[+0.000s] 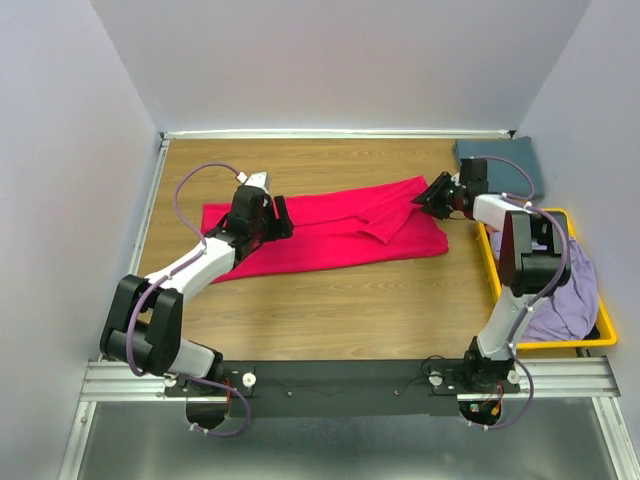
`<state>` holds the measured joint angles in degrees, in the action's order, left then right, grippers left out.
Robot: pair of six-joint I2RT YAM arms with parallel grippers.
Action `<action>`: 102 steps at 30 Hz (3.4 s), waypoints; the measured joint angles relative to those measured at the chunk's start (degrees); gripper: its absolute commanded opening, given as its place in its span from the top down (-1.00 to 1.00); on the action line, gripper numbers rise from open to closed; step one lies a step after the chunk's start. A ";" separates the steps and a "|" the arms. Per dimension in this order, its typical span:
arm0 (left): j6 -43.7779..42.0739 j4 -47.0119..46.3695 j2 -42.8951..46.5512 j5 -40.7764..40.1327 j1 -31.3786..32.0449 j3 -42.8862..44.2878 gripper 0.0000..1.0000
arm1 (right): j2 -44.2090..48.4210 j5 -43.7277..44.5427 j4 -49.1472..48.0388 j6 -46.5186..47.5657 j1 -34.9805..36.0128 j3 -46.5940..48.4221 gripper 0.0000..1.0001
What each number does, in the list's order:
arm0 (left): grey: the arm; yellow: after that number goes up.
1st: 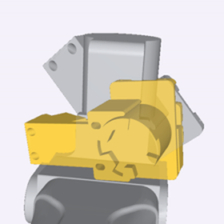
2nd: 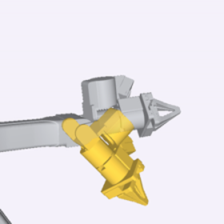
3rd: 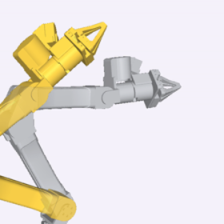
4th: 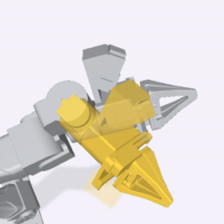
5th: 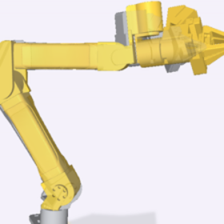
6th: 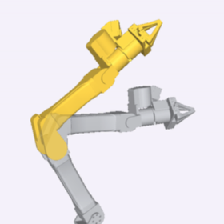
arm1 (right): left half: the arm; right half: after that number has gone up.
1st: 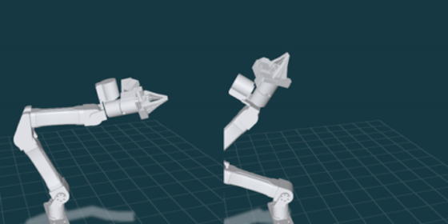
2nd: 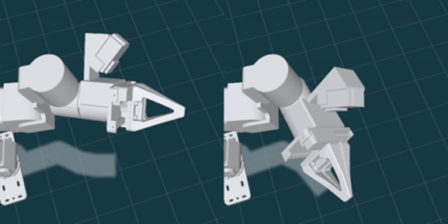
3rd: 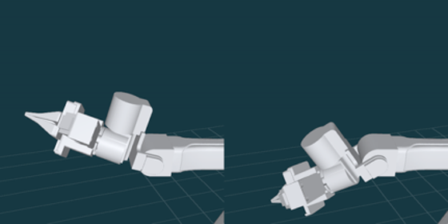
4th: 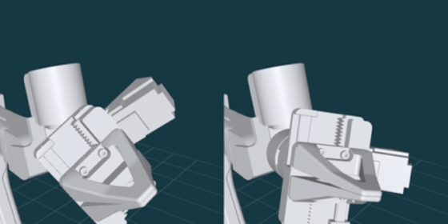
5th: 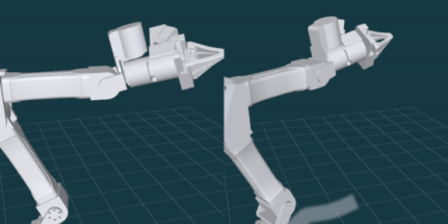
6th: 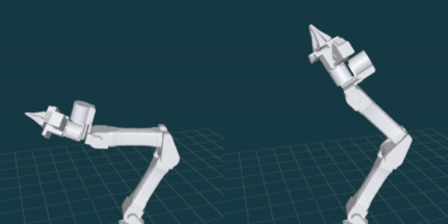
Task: Fold and stack the t-shirts
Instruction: Fold the tshirt
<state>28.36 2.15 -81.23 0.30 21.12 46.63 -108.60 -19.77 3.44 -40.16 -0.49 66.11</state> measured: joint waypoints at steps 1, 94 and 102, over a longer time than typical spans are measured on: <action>0.07 -0.11 0.00 0.00 0.00 -0.17 -0.50 | -0.59 -0.02 -0.74 -0.55 -0.07 -0.15 0.08; 7.67 3.48 -16.06 -11.19 -18.91 5.42 0.01 | 12.15 8.15 2.05 0.13 5.25 -16.61 0.00; 9.57 3.54 -13.38 -7.43 -19.23 2.23 0.05 | -1.05 8.39 1.07 -0.22 4.52 -1.31 -0.01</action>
<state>37.93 5.69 -94.61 -7.14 1.89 48.86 -109.65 -11.38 4.51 -40.38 4.03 64.79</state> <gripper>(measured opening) 0.478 0.499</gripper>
